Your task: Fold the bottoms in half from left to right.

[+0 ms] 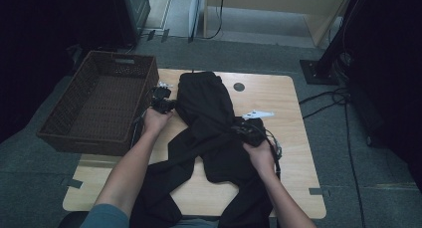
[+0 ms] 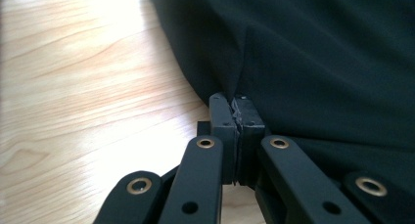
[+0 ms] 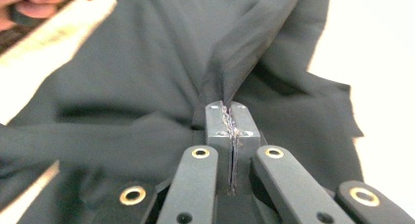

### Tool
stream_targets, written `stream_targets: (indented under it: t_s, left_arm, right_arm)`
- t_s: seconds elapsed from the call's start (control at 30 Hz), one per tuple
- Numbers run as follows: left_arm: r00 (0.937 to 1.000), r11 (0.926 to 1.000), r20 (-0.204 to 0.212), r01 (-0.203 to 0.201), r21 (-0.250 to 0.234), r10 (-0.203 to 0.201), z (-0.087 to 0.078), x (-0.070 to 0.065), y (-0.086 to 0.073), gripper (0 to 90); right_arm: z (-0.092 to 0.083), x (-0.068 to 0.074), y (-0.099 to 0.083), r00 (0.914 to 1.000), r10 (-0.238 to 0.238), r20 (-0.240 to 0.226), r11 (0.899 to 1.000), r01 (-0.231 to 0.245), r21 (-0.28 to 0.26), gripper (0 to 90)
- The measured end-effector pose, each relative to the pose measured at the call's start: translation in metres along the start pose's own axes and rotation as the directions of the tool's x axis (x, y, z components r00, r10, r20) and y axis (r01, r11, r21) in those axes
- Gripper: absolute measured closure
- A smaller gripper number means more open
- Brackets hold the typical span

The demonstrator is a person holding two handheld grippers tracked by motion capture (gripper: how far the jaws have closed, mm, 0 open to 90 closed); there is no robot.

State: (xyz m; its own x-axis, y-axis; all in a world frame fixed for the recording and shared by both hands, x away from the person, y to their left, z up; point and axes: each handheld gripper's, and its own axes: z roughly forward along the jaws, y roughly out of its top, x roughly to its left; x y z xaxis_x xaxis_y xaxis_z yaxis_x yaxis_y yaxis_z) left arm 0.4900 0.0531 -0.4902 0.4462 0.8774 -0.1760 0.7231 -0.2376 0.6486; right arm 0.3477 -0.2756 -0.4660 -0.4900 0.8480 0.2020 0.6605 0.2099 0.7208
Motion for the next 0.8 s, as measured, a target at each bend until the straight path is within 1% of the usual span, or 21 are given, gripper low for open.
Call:
stream_targets:
  t_s: [0.03, 0.07, 0.1, 0.13, 0.17, 0.2, 0.23, 0.27, 0.3, 0.33, 0.37, 0.4, 0.43, 0.47, 0.5, 0.53, 0.57, 0.63, 0.73, 0.8]
  left_arm:
    - [0.9998, 1.0000, 0.019, 0.003, 0.008, -0.003, 0.001, 0.000, -0.001, 89.7]
    - [0.9992, 0.9999, 0.040, 0.004, 0.009, -0.004, 0.002, -0.002, -0.002, 89.4]
    - [0.9986, 1.0000, 0.052, -0.001, 0.009, 0.000, 0.003, -0.005, -0.002, 88.9]
    - [0.9985, 0.9999, 0.054, -0.013, 0.004, 0.013, 0.002, -0.009, -0.002, 88.5]
    - [0.9983, 0.9997, 0.053, -0.026, -0.001, 0.026, 0.001, -0.013, -0.002, 88.1]
    - [0.9982, 0.9996, 0.054, -0.027, -0.004, 0.028, 0.000, -0.014, -0.001, 87.7]
    - [0.9981, 0.9998, 0.059, -0.019, -0.003, 0.019, -0.002, -0.014, 0.000, 85.1]
    - [0.9973, 0.9999, 0.073, -0.009, -0.011, 0.010, -0.003, -0.014, 0.000, 80.5]
    - [0.9965, 0.9999, 0.083, -0.009, -0.010, 0.010, -0.006, -0.014, 0.001, 78.1]
    - [0.9965, 0.9998, 0.082, -0.016, -0.011, 0.017, -0.008, -0.015, 0.001, 75.3]
    - [0.9959, 0.9997, 0.088, -0.021, -0.016, 0.022, -0.011, -0.016, 0.001, 73.1]
    - [0.9947, 0.9995, 0.100, -0.025, -0.021, 0.027, -0.014, -0.018, 0.001, 72.1]
    - [0.9933, 0.9991, 0.110, -0.030, -0.030, 0.033, -0.018, -0.020, 0.000, 71.7]
    - [0.9918, 0.9985, 0.121, -0.038, -0.038, 0.042, -0.022, -0.023, -0.002, 71.2]
    - [0.9892, 0.9980, 0.134, -0.055, -0.031, 0.059, -0.027, -0.027, -0.004, 70.8]
    - [0.9878, 0.9971, 0.138, -0.068, -0.032, 0.072, -0.029, -0.030, -0.006, 70.5]
    - [0.9860, 0.9961, 0.143, -0.082, -0.033, 0.086, -0.032, -0.033, -0.008, 70.0]
    - [0.9793, 0.9940, 0.171, -0.105, -0.032, 0.109, -0.040, -0.042, -0.017, 68.6]
    - [0.9693, 0.9919, 0.211, -0.124, -0.029, 0.127, -0.046, -0.056, -0.032, 67.0]
    - [0.9614, 0.9901, 0.237, -0.138, -0.025, 0.140, -0.048, -0.065, -0.042, 65.5]
  right_arm:
    - [-0.003, -0.006, -0.003, 0.9998, 0.008, 0.020, 1.000, -0.008, 0.005, 89.6]
    - [-0.004, -0.012, -0.006, 0.9987, 0.005, 0.050, 1.000, -0.006, 0.021, 89.5]
    - [-0.004, -0.017, -0.008, 0.9975, 0.012, 0.070, 0.999, -0.014, 0.029, 88.8]
    - [-0.003, -0.019, -0.010, 0.9956, 0.015, 0.093, 0.999, -0.018, 0.038, 85.8]
    - [-0.003, -0.021, -0.011, 0.9928, 0.012, 0.119, 0.999, -0.017, 0.041, 74.7]
    - [-0.002, -0.021, -0.011, 0.9892, 0.018, 0.145, 0.999, -0.023, 0.034, 64.7]
    - [-0.004, -0.021, -0.010, 0.9889, 0.019, 0.148, 1.000, -0.021, 0.012, 62.4]
    - [-0.006, -0.020, -0.009, 0.9910, 0.019, 0.133, 1.000, -0.017, -0.012, 60.0]
    - [-0.009, -0.018, -0.007, 0.9923, 0.015, 0.123, 0.999, -0.011, -0.038, 59.6]
    - [-0.012, -0.014, -0.006, 0.9935, 0.007, 0.113, 0.998, 0.000, -0.059, 60.8]
    - [-0.013, -0.011, -0.004, 0.9953, -0.012, 0.096, 0.997, 0.020, -0.079, 63.5]
    - [-0.015, -0.007, -0.003, 0.9958, -0.028, 0.088, 0.996, 0.035, -0.081, 68.3]
    - [-0.015, -0.003, -0.003, 0.9962, -0.046, 0.074, 0.995, 0.052, -0.085, 71.2]
    - [-0.015, 0.000, -0.003, 0.9965, -0.059, 0.059, 0.995, 0.064, -0.083, 72.4]
    - [-0.013, 0.003, -0.003, 0.9966, -0.067, 0.048, 0.995, 0.070, -0.076, 74.7]
    - [-0.010, 0.006, -0.004, 0.9966, -0.073, 0.039, 0.995, 0.076, -0.064, 74.6]
    - [-0.007, 0.007, -0.006, 0.9961, -0.079, 0.039, 0.995, 0.082, -0.058, 74.5]
    - [0.001, 0.009, -0.010, 0.9954, -0.090, 0.032, 0.995, 0.091, -0.033, 73.8]
    - [0.014, 0.010, -0.017, 0.9916, -0.124, 0.038, 0.992, 0.124, -0.008, 71.3]
    - [0.023, 0.009, -0.020, 0.9910, -0.128, 0.040, 0.992, 0.127, 0.020, 69.8]
